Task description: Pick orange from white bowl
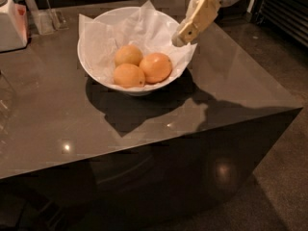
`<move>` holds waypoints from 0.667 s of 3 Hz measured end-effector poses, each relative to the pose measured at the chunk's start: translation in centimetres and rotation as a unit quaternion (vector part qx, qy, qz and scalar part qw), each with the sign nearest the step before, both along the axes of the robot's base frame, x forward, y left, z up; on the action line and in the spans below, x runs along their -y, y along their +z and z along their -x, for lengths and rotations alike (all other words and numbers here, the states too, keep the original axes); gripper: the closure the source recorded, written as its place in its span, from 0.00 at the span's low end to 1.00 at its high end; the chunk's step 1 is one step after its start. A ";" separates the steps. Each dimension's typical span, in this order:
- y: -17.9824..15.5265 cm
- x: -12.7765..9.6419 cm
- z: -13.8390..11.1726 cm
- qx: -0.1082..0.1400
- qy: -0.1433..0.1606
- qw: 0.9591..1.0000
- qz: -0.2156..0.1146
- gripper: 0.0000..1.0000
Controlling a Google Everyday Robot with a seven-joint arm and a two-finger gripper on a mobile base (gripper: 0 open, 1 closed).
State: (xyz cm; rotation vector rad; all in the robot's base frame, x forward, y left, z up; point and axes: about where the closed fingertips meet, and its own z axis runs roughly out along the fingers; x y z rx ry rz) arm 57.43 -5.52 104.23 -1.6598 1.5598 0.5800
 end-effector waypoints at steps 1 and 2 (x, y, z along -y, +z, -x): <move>-1.3 -1.4 -1.5 0.017 -0.013 1.000 0.000 0.09; -2.6 -2.1 -2.7 0.029 -0.029 0.999 0.008 0.09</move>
Offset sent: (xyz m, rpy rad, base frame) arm 0.0402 0.0234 -0.0407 -0.0326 -0.0891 -0.1048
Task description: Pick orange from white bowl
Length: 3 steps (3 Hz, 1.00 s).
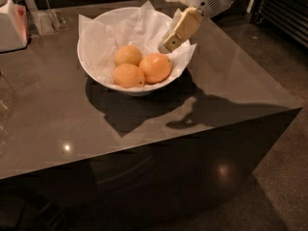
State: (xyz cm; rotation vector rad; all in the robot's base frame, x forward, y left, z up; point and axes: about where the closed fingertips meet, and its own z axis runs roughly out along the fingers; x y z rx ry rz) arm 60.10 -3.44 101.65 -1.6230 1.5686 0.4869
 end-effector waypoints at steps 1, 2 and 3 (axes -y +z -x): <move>-1.6 0.3 -0.6 -0.001 -0.020 1.000 0.017 0.08; -3.6 1.2 -1.0 -0.011 -0.037 0.998 0.047 0.08; -5.2 1.5 -1.2 -0.025 -0.040 0.997 0.065 0.07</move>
Offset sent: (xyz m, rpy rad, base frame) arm 0.0142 -0.0299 -0.0577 -0.1683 0.0452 -0.1249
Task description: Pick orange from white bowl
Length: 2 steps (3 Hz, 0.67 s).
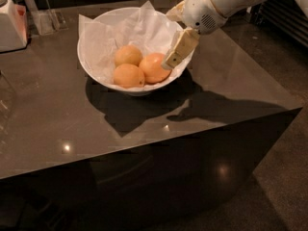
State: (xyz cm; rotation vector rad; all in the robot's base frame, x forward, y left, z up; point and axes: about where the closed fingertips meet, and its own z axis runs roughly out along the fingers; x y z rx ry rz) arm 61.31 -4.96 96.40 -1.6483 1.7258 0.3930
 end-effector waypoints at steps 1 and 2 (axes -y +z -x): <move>0.0 0.0 0.0 0.000 0.000 1.000 0.000 0.18; 0.0 0.0 0.0 0.000 0.000 1.000 0.000 0.24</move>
Offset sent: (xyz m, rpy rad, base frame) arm 0.0000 0.0000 0.0000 0.0000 0.0000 0.0000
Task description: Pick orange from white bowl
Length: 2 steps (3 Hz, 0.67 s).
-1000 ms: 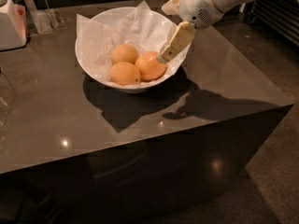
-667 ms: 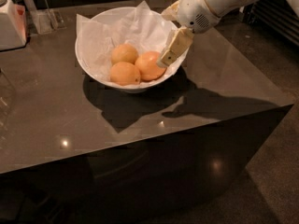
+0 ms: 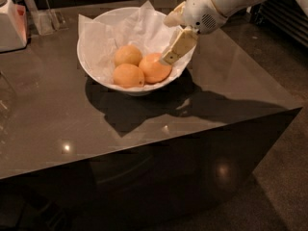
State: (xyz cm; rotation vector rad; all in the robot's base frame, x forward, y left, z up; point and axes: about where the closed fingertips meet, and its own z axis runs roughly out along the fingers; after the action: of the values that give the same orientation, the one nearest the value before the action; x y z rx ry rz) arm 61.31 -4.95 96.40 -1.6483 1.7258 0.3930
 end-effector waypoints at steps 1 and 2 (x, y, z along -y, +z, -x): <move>-2.4 -0.1 -0.9 -0.020 -0.014 1.000 0.011 0.20; -5.0 -0.4 -2.1 -0.041 -0.021 0.999 0.026 0.21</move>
Offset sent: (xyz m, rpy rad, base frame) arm 0.0368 0.0037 -0.0782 -0.0890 0.1263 -0.0684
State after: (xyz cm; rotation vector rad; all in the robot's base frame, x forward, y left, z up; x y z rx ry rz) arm 63.46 -4.54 91.41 -1.6501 1.8433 0.4029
